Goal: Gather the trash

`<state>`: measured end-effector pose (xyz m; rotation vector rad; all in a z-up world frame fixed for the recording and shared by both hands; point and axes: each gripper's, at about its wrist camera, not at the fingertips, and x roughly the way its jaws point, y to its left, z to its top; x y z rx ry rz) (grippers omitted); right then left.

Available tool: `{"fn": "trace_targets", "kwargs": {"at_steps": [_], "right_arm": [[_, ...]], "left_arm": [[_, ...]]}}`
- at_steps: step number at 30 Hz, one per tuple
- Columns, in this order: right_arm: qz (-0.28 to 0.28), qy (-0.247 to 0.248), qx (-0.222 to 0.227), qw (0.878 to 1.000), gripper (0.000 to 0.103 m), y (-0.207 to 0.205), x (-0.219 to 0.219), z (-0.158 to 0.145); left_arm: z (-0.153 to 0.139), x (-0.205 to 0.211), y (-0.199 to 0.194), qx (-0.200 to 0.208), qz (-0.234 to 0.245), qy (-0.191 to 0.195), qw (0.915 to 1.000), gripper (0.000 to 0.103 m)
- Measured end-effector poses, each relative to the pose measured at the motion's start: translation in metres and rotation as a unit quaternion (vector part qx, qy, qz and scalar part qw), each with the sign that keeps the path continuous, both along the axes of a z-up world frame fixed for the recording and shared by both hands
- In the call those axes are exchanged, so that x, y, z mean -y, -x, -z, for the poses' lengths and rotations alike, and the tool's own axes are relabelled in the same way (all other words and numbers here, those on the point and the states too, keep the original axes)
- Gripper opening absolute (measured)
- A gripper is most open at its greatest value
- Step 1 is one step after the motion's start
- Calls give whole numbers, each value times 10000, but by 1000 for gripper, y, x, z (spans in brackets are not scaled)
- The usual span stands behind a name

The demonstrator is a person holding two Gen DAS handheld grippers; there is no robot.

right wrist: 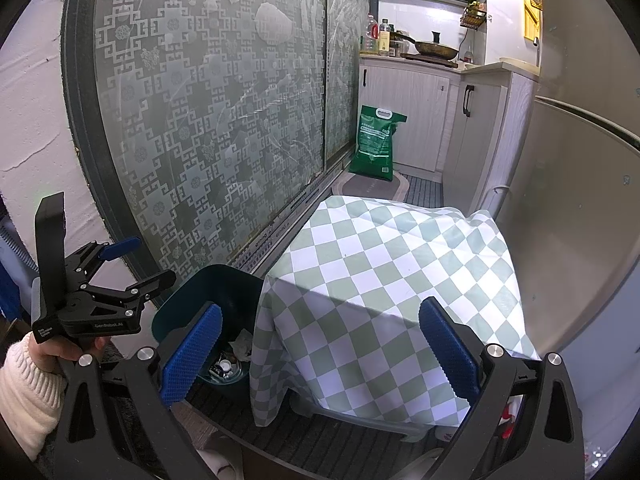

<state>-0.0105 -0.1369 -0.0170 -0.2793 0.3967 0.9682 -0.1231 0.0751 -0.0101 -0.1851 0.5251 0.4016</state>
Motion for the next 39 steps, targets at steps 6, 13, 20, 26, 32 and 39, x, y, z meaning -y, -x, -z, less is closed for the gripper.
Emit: {"fn": "trace_targets", "kwargs": {"at_steps": [6,13,20,26,32,39], "right_arm": [[-4,3,0,10000,100,0,0,0],[-8,2,2,10000,100,0,0,1],[-16,0,-8,10000,100,2,-1,0],[-19,-6,-7,10000,100,3,-1,0],[-17,-6,-9,10000,100,3,-1,0],[-22,-24,-22,10000,100,4,-2,0]], "left_arm": [[0,0,0,-3,2,-7,10000,100],[0,1,0,-18,-5,-4,10000,100],[0,1,0,-22,5,-3,10000,100],[0,1,0,-21,8,-2,10000,100],[1,1,0,-24,8,3,10000,100],[1,1,0,-31,8,4,10000,100]]}}
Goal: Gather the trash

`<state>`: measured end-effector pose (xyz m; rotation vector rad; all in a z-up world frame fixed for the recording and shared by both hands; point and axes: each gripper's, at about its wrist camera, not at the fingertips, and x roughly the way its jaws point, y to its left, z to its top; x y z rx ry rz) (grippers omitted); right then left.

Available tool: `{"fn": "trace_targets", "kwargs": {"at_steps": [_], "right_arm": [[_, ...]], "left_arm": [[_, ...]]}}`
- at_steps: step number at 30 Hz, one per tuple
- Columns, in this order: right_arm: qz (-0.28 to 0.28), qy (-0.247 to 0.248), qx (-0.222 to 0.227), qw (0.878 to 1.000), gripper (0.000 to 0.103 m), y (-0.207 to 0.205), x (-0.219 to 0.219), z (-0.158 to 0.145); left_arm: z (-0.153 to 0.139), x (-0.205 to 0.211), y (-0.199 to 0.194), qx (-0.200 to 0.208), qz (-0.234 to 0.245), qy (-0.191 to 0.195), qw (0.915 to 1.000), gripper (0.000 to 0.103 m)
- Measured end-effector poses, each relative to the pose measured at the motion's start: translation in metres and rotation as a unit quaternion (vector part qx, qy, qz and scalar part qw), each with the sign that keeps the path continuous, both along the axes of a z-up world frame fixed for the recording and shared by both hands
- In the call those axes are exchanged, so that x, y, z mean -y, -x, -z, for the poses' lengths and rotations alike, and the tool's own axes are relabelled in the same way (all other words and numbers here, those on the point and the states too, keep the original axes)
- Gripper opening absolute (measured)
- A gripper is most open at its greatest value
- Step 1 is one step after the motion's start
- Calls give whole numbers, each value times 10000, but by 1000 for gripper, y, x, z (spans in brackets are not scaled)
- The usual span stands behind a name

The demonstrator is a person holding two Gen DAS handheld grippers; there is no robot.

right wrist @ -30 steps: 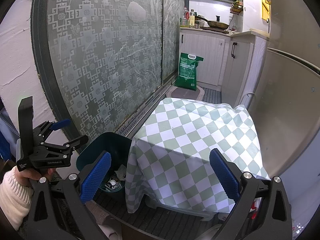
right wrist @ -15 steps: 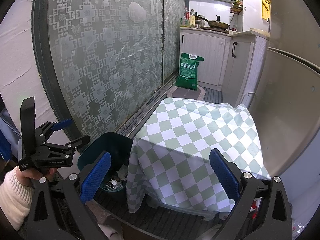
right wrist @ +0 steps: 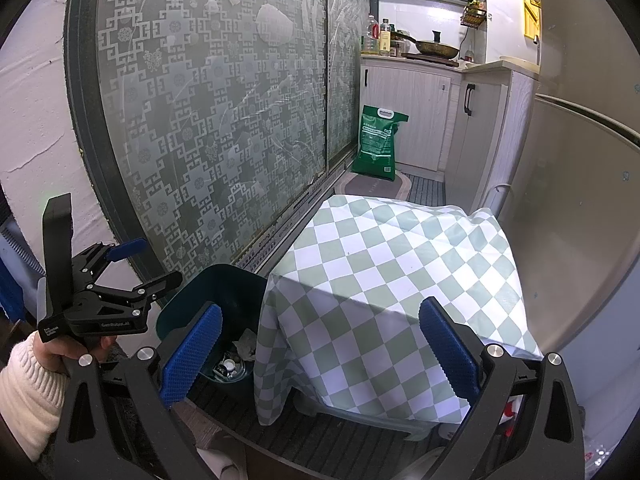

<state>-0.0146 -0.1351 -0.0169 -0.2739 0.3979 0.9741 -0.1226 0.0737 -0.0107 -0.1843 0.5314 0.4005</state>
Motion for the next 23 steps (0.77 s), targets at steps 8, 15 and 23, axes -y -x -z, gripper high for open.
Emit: {"fn": "trace_targets", "kwargs": {"at_steps": [8,15,23], "right_arm": [[-7,-7,-9,10000,100,1,0,0],[-5,-12,-11,10000,100,1,1,0],[-5,-14,-12,10000,100,1,1,1]], "left_arm": [[0,0,-1,-7,-3,0,10000,100],[5,2,0,-40,52,26,10000,100],[6,-1,0,-70,105,110,9999,100]]}}
